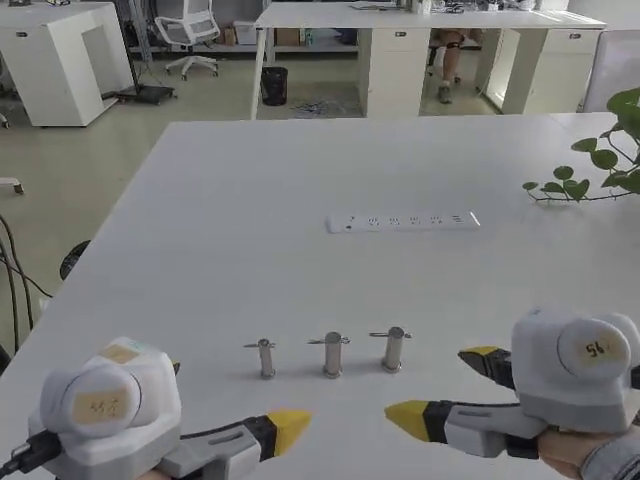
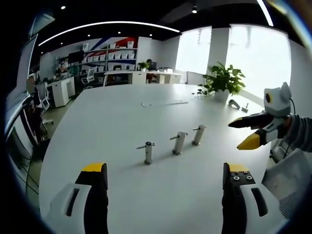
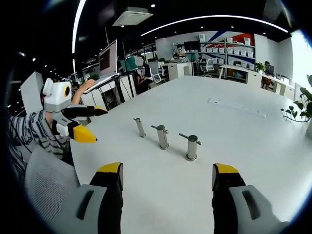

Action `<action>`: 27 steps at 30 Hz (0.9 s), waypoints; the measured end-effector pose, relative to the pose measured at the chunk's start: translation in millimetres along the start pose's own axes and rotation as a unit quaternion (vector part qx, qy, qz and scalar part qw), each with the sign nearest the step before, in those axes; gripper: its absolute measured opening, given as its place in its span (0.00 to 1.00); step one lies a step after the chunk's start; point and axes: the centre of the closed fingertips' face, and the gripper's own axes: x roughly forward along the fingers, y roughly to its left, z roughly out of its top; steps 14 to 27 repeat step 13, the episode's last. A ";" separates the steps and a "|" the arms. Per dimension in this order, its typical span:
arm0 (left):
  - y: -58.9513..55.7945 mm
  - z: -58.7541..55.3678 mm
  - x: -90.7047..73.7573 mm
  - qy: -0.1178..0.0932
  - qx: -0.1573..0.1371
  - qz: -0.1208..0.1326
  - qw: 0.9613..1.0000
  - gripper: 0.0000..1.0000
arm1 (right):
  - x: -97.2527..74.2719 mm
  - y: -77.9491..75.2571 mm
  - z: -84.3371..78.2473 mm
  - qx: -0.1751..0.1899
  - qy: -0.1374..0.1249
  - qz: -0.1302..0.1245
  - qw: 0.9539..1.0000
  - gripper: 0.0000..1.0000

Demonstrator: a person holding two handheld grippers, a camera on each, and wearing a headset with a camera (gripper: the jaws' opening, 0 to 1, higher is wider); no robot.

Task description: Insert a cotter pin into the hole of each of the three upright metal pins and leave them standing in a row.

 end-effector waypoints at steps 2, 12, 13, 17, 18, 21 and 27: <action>0.2 0.3 -1.2 -0.002 -0.002 0.003 1.000 0.98 | -2.6 -1.6 -1.4 0.004 -0.003 -0.013 1.000 0.72; -0.7 -3.0 -4.8 -0.001 -0.004 0.009 1.000 0.98 | -6.0 2.5 -8.9 0.010 0.000 -0.029 1.000 0.72; -0.6 -3.2 -5.3 -0.002 -0.005 0.010 1.000 0.98 | -6.8 2.1 -8.5 0.012 -0.002 -0.030 0.999 0.72; -0.6 -3.2 -5.3 -0.002 -0.005 0.010 1.000 0.98 | -6.8 2.1 -8.5 0.012 -0.002 -0.030 0.999 0.72; -0.6 -3.2 -5.3 -0.002 -0.005 0.010 1.000 0.98 | -6.8 2.1 -8.5 0.012 -0.002 -0.030 0.999 0.72; -0.6 -3.2 -5.3 -0.002 -0.005 0.010 1.000 0.98 | -6.8 2.1 -8.5 0.012 -0.002 -0.030 0.999 0.72; -0.6 -3.2 -5.3 -0.002 -0.005 0.010 1.000 0.98 | -6.8 2.1 -8.5 0.012 -0.002 -0.030 0.999 0.72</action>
